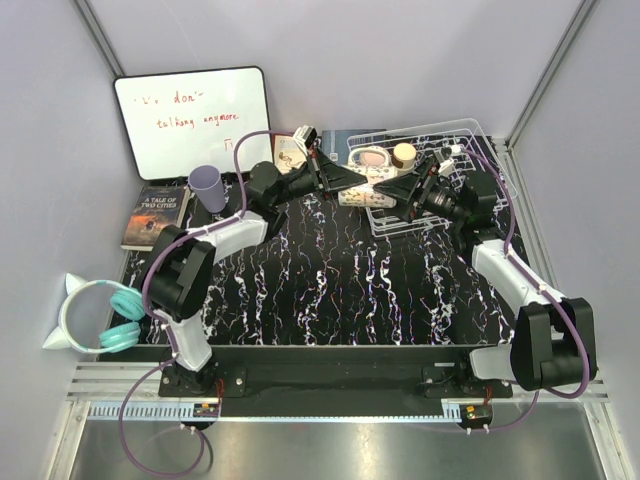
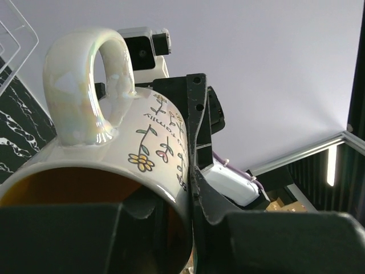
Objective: Unload the cups from the dish rack
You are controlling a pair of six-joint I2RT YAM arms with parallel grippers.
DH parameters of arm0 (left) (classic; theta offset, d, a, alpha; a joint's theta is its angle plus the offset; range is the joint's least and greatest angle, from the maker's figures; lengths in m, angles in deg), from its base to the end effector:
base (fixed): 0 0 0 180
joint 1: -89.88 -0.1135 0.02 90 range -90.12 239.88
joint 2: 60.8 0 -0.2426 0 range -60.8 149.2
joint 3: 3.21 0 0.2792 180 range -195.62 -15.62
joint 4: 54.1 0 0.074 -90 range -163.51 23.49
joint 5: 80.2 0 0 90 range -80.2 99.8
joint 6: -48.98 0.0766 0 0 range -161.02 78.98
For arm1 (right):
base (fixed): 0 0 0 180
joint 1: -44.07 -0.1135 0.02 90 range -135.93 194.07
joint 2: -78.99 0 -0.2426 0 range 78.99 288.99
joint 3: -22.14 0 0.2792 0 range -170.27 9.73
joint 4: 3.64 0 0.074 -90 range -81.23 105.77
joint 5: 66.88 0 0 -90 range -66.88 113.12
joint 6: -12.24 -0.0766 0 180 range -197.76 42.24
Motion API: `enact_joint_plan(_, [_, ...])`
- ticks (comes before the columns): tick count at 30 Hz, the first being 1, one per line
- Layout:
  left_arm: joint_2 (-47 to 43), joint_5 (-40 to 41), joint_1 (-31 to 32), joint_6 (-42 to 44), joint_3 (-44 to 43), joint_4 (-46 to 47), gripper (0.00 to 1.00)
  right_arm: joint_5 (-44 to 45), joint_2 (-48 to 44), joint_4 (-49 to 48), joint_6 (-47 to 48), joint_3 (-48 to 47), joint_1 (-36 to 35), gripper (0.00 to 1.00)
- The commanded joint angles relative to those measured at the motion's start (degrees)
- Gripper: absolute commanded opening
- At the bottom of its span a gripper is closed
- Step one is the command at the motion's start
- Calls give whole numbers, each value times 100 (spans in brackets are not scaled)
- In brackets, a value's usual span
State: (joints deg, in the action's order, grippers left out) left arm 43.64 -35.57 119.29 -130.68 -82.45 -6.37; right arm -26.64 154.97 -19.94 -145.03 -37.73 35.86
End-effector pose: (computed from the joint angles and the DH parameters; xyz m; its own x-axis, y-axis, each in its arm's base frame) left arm 0.3663 -0.2690 0.2785 -0.9156 -0.2903 -0.2782 0.3392 -0.1864 -0.9220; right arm 0.3410 0.1083 0.2718 -0.7807 0.4894 -0.3887 -0.3306 0.2045 0.9214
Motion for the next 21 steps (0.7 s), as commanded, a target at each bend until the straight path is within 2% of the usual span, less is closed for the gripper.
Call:
enact_joint_plan(1, [-644, -113, -14, 942, 99, -265, 0, -52, -321, 102, 222, -439, -76, 100])
enact_joint_plan(10, [-1022, 1, -128, 1057, 372, -336, 0, 10, -365, 356, 310, -527, -85, 100])
enact_joint_plan(16, [-1716, -43, -716, 1057, 951, -433, 0, 89, -506, 1261, 1013, -826, -76, 100])
enact_joint_plan(21, [-2357, 54, -1218, 1214, 1391, -791, 0, 80, -453, 1175, 979, -800, -93, 100])
